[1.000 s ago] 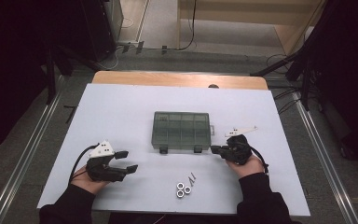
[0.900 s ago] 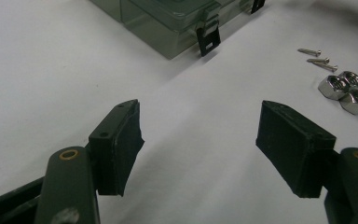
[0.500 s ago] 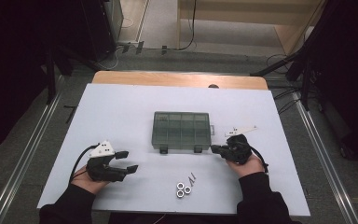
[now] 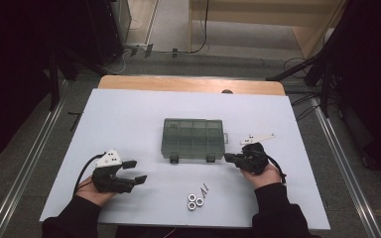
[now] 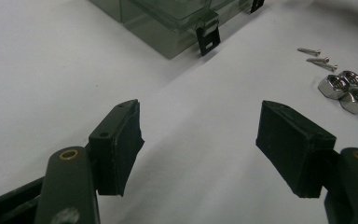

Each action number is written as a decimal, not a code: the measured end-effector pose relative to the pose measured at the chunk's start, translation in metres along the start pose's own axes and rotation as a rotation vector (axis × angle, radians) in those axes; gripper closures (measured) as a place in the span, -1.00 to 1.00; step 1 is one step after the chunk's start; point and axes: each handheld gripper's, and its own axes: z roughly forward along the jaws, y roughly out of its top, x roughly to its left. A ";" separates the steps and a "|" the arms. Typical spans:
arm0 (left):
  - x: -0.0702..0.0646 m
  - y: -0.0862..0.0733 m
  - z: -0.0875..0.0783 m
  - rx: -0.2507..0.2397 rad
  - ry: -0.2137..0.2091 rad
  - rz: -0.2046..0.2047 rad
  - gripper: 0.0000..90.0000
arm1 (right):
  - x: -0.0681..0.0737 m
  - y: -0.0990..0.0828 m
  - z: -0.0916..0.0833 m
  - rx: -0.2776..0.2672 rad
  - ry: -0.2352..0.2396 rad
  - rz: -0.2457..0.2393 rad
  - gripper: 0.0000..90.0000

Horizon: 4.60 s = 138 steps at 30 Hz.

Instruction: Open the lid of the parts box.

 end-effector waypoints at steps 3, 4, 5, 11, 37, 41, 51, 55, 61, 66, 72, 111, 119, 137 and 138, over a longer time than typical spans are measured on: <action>0.000 0.000 0.000 -0.003 0.000 -0.002 -0.32 | 0.001 0.001 -0.002 -0.012 -0.001 -0.007 1.00; 0.000 0.000 0.000 -0.005 -0.001 -0.004 -0.32 | 0.001 0.002 -0.002 -0.012 -0.002 -0.007 1.00; 0.001 0.001 0.000 -0.005 -0.003 -0.006 -0.32 | 0.001 0.002 -0.002 -0.013 -0.002 -0.008 1.00; 0.002 0.002 0.001 -0.010 -0.002 -0.016 -0.32 | 0.001 0.005 -0.004 -0.031 -0.002 -0.005 1.00; 0.017 0.019 0.013 -0.043 -0.046 -0.050 -0.32 | 0.000 0.027 -0.002 -0.101 0.009 -0.012 1.00; 0.019 0.024 0.015 -0.034 -0.045 -0.054 -0.32 | 0.001 0.031 -0.001 -0.099 0.017 -0.017 1.00; 0.019 0.040 0.024 -0.044 -0.027 -0.030 -0.32 | -0.001 0.038 -0.002 -0.098 0.035 -0.020 1.00; 0.021 0.046 0.026 -0.039 -0.031 -0.030 -0.32 | -0.001 0.041 -0.002 -0.093 0.037 -0.021 1.00; 0.027 0.057 0.033 -0.038 -0.039 -0.041 -0.32 | -0.003 0.045 -0.003 -0.094 0.044 -0.027 1.00; 0.029 0.063 0.037 -0.038 -0.031 -0.033 -0.32 | -0.004 0.048 -0.004 -0.095 0.048 -0.024 1.00; 0.029 0.071 0.041 -0.037 -0.020 -0.015 -0.32 | -0.004 0.050 -0.003 -0.099 0.051 -0.025 1.00; 0.063 0.113 0.081 -0.077 0.057 0.003 -0.04 | -0.012 0.071 -0.001 -0.138 0.064 -0.029 1.00; 0.061 0.113 0.085 -0.087 0.077 0.007 0.31 | -0.012 0.071 0.001 -0.131 0.063 -0.028 0.98; 0.061 0.113 0.086 -0.100 0.081 -0.006 0.31 | -0.016 0.053 -0.004 -0.118 0.048 -0.034 0.56; 0.061 0.114 0.086 -0.101 0.081 -0.007 0.31 | -0.017 0.052 -0.005 -0.116 0.044 -0.030 0.54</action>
